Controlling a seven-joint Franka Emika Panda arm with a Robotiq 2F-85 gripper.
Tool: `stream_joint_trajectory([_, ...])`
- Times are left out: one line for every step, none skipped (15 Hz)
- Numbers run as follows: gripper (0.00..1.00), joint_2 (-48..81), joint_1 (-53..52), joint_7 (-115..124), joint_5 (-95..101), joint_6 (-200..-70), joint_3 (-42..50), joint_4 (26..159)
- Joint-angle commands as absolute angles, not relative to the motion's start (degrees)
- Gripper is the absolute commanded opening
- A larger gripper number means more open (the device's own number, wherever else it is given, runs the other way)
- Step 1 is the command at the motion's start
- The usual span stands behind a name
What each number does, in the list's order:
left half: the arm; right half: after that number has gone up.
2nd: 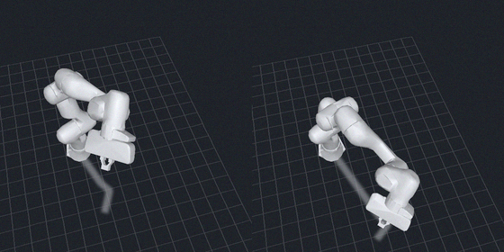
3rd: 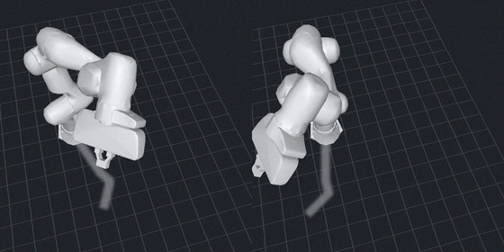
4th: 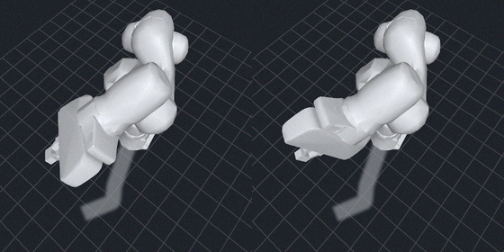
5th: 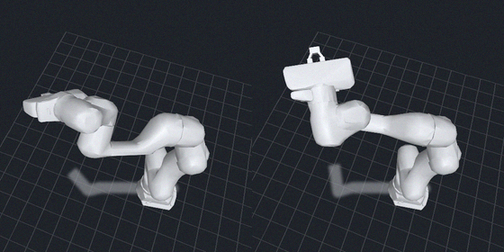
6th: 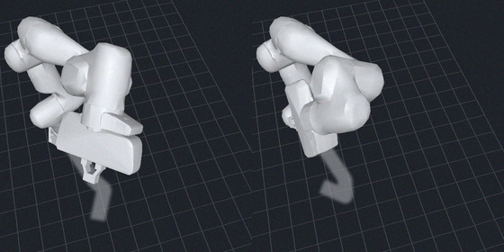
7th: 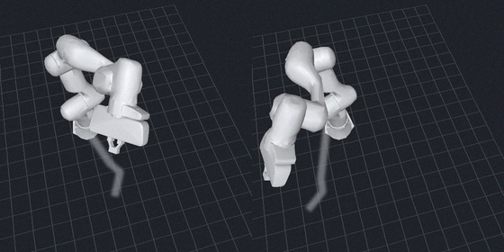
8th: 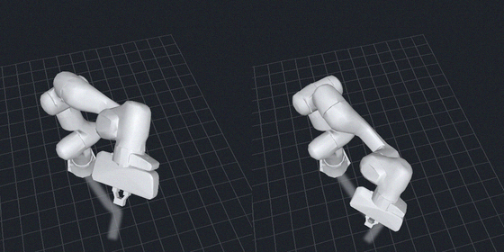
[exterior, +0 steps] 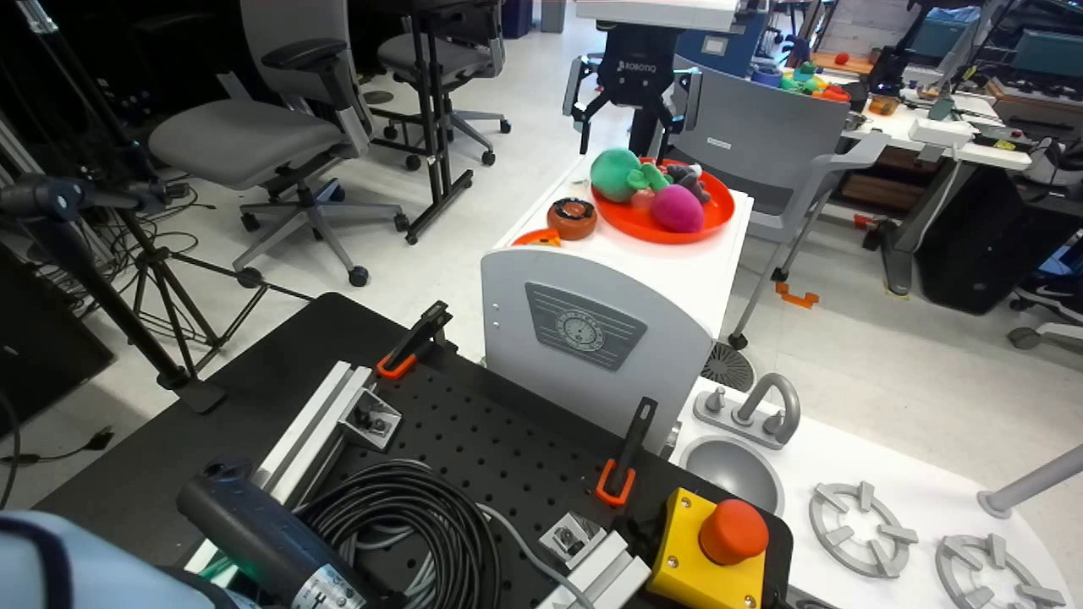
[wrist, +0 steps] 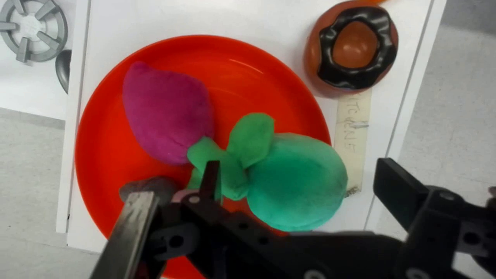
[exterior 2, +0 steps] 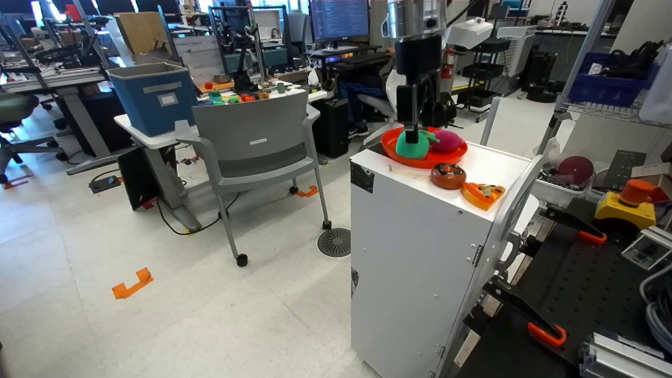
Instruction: Place the green plush toy inside the sink
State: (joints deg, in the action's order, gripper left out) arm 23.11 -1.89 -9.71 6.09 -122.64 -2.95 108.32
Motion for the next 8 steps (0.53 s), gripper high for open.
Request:
stream_joint_trajectory([1.00,23.8,-2.1,-9.3,6.0,-121.1,-2.9,106.5])
stream_joint_trajectory([1.00,23.9,-2.1,-9.2,6.0,-121.0,-2.9,106.3])
stream_joint_trajectory([1.00,24.0,-2.1,-9.2,6.0,-120.8,-2.9,106.2])
stream_joint_trajectory([1.00,24.2,-2.2,-9.2,6.1,-120.4,-2.9,105.8])
stream_joint_trajectory([1.00,24.3,-2.2,-9.1,6.1,-120.2,-2.9,105.6])
stream_joint_trajectory([1.00,24.6,-2.2,-9.2,6.1,-119.7,-2.9,105.2])
stream_joint_trajectory([1.00,24.8,-2.2,-9.3,6.0,-119.4,-2.9,104.8])
stream_joint_trajectory([1.00,25.0,-2.2,-9.4,5.9,-118.7,-2.9,104.4])
